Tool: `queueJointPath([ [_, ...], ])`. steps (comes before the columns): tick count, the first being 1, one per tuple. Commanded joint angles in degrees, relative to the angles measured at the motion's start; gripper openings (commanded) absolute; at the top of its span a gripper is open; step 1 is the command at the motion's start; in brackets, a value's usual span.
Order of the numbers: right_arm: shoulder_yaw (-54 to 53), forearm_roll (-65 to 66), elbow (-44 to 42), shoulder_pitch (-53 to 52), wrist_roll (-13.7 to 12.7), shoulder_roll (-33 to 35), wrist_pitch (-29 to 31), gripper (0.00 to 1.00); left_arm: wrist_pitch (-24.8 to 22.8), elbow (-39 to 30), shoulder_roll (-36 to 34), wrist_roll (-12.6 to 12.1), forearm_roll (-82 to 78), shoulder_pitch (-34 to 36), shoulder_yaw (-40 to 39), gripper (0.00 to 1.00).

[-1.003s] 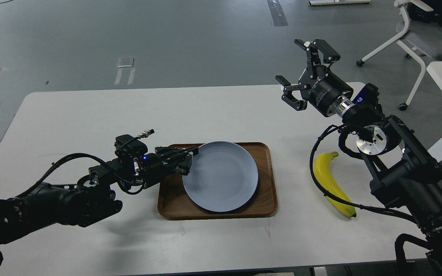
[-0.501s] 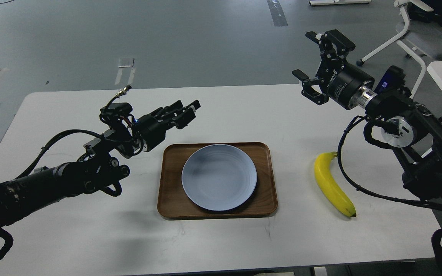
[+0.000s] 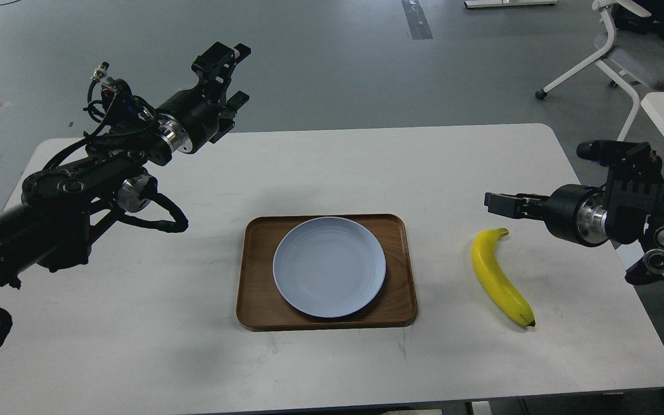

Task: Place banana on plate with both arms
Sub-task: 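Lower the right gripper onto the yellow banana and grasp it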

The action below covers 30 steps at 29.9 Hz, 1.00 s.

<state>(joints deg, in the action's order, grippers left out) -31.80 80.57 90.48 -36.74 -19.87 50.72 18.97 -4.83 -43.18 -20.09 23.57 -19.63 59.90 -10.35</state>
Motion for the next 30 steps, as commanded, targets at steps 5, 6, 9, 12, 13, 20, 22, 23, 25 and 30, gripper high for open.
queueJointPath([
  [5,6.74,1.60,1.28,0.79,-4.56,-0.53,-0.08,0.84,0.25,-0.06,-1.26,0.51,0.38,-1.19,-0.11,0.98],
  [6,7.10,1.61,1.11,1.40,-5.00,-1.49,-0.25,0.81,0.25,-0.06,-1.53,0.51,0.38,-1.45,-0.11,0.99],
  [9,7.19,1.52,1.19,2.54,-6.67,-3.69,-0.87,0.81,0.25,-0.06,-2.14,0.60,0.38,-1.63,-0.11,0.99],
  [12,7.19,1.43,1.28,2.72,-8.08,-4.83,-1.22,0.81,0.43,-0.06,-2.23,0.69,0.29,-1.98,-0.02,0.98],
  [13,7.28,1.43,1.28,2.81,-8.13,-5.19,-1.39,0.81,0.52,-0.06,-2.15,0.60,0.12,-2.16,-0.02,0.98],
  [20,7.37,1.61,0.84,5.18,-8.13,-5.98,-1.57,0.75,0.78,-0.06,-2.06,0.60,-0.41,-4.09,0.07,0.98],
  [22,7.37,1.61,0.75,5.88,-8.13,-5.98,-1.57,0.63,0.78,-0.06,-2.06,0.60,-0.41,-4.09,0.07,0.99],
  [23,7.37,1.61,0.75,6.15,-8.13,-5.98,-1.57,0.59,0.78,-0.06,-2.06,0.60,-0.41,-4.09,0.07,0.98],
  [25,7.28,1.61,0.75,6.59,-8.13,-5.90,-1.57,0.32,0.78,-0.06,-2.06,0.60,-0.50,-4.09,0.15,0.98],
  [30,6.93,1.69,0.75,7.12,-8.13,-6.42,-4.47,0.00,0.78,-0.06,-2.06,0.60,-0.50,-4.71,0.42,0.98],
])
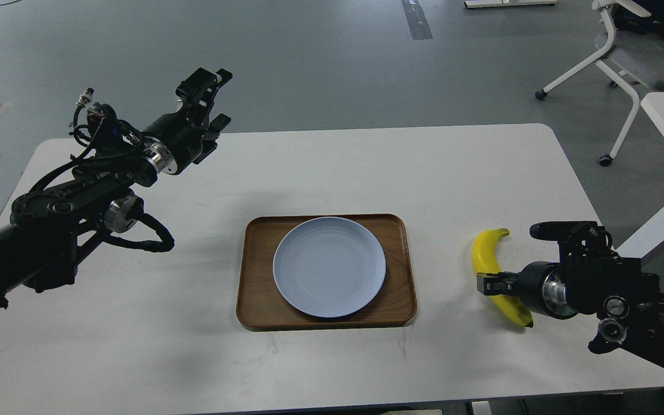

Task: Place banana on plate with both arms
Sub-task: 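Lower the right gripper onto the yellow banana and grasp it, then lift the banana with the right gripper and carry it over the plate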

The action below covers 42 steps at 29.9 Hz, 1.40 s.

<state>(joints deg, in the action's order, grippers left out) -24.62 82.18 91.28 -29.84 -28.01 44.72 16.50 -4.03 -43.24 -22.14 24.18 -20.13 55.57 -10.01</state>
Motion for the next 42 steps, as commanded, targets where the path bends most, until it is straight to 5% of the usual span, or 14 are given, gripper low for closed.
queueJointPath([
  [1,-0.34,0.09,-0.05,0.05,0.01,-1.21,-3.66,0.00,-0.01,0.09,0.00,-0.01,0.00,-0.63,0.08,0.98],
  [10,-1.57,-0.17,0.39,-5.92,1.10,-7.44,-8.24,0.00,-0.01,0.00,-0.09,-0.01,-0.09,-0.90,0.08,0.98],
  [12,-1.48,-0.35,0.39,-7.42,4.17,-9.21,-8.16,0.00,-0.01,0.00,-0.09,-0.01,-0.09,-0.90,0.08,0.99],
  [14,-0.52,-0.53,0.65,-11.62,11.54,-10.71,-6.67,0.00,-0.01,0.00,-0.09,-0.01,-0.09,-0.90,0.08,0.98],
  [21,4.40,-0.35,0.39,-21.04,22.37,-13.52,7.91,0.00,-0.01,0.09,-0.18,-0.01,-0.18,-0.90,0.25,0.98],
  [23,5.46,-0.09,0.39,-21.66,22.73,-13.79,11.35,0.00,-0.01,0.09,-0.27,-0.01,-0.18,-0.99,0.26,0.98],
  [42,9.59,5.71,-8.66,-22.02,22.73,-22.05,11.50,0.00,-0.01,0.09,-1.14,-0.01,-0.18,-1.51,0.26,0.98],
])
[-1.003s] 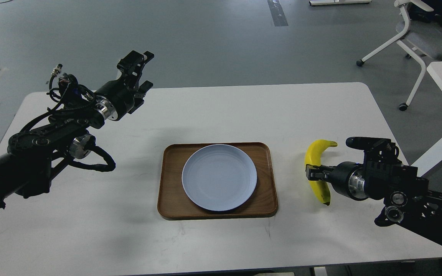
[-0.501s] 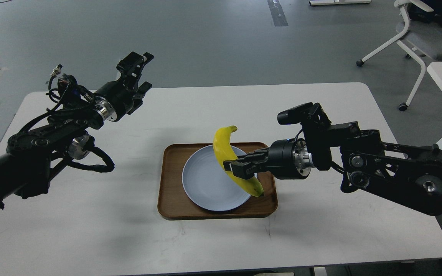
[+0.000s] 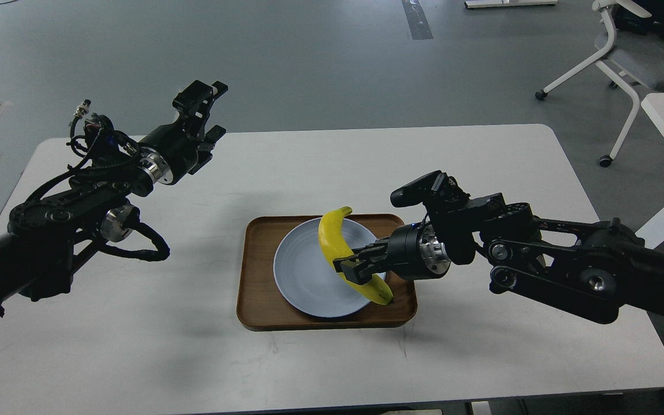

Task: Place banana on plate with both arms
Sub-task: 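Lift the banana with the right gripper and carry it over the plate, then lower the banana onto the plate, open the right gripper and withdraw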

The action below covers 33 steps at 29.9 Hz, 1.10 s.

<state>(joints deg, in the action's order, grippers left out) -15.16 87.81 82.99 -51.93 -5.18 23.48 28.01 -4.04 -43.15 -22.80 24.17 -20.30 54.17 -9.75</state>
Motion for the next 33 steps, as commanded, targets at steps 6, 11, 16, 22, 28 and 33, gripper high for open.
queueJointPath([
  [6,0.31,0.08,-2.30,0.25,-0.26,-0.89,-0.01,0.00,0.00,0.00,-0.66,0.00,0.00,-0.12,0.00,0.98],
  [11,0.22,0.08,-5.38,0.51,-0.35,-2.29,-0.06,0.00,-0.09,0.00,-0.66,0.00,0.09,-0.12,-0.18,0.98],
  [16,0.39,0.08,-6.60,0.86,-0.35,-4.22,-1.46,0.00,-0.09,0.00,-0.75,0.00,0.09,-0.12,-0.18,0.98],
  [22,0.39,-0.01,-8.80,1.21,-0.44,-6.95,-4.27,0.00,-0.09,0.00,-0.93,0.00,0.09,-0.74,-0.18,0.99],
  [28,0.31,-0.19,-10.04,1.91,-0.53,-7.31,-5.59,0.96,-0.09,0.00,-0.93,0.00,0.09,-0.74,-0.18,0.98],
  [33,-0.04,-1.15,-10.57,2.09,-1.49,-7.22,-5.59,0.99,-0.09,0.00,-0.84,0.00,0.09,-0.74,-0.27,0.99],
])
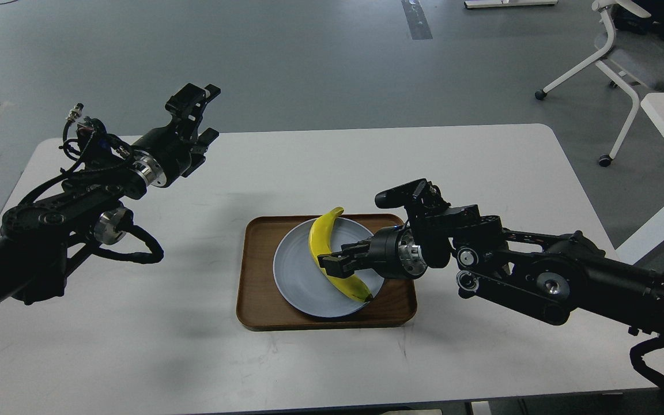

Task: Place banana on plate with both arms
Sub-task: 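Lower the banana onto the plate, open the right gripper and withdraw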

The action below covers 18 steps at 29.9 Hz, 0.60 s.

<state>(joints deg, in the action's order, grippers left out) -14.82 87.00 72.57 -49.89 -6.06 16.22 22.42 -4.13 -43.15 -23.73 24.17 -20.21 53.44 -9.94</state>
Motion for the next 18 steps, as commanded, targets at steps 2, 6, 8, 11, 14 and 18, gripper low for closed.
queueJointPath([
  [2,-1.43,-0.43,-0.14,0.06,-0.71,-0.13,-0.36,0.99,0.00,0.00,0.09,0.00,-0.09,0.00,-0.08,0.98],
  [6,-4.60,-2.18,-0.41,0.06,-0.80,-1.28,-1.68,1.00,0.00,0.00,0.17,-0.09,-0.09,0.00,-0.08,0.98],
  [8,-8.62,-9.35,-0.85,-0.38,-0.88,-2.68,-3.43,1.00,0.00,0.00,0.17,0.00,0.00,0.00,-0.08,0.99],
  [11,-15.82,-19.72,-1.81,-0.29,-0.80,-3.30,-10.09,1.00,0.00,0.26,0.17,0.00,0.00,0.00,-0.26,0.99],
  [14,-21.71,-28.33,-2.43,-0.91,-0.88,-5.05,-16.42,1.00,0.00,0.26,0.17,-0.09,0.00,0.00,-0.26,0.98],
  [18,-29.47,-39.69,-2.96,-2.76,-0.88,-5.50,-19.18,1.00,0.00,0.26,0.26,-0.09,0.00,0.08,-0.26,0.98],
])
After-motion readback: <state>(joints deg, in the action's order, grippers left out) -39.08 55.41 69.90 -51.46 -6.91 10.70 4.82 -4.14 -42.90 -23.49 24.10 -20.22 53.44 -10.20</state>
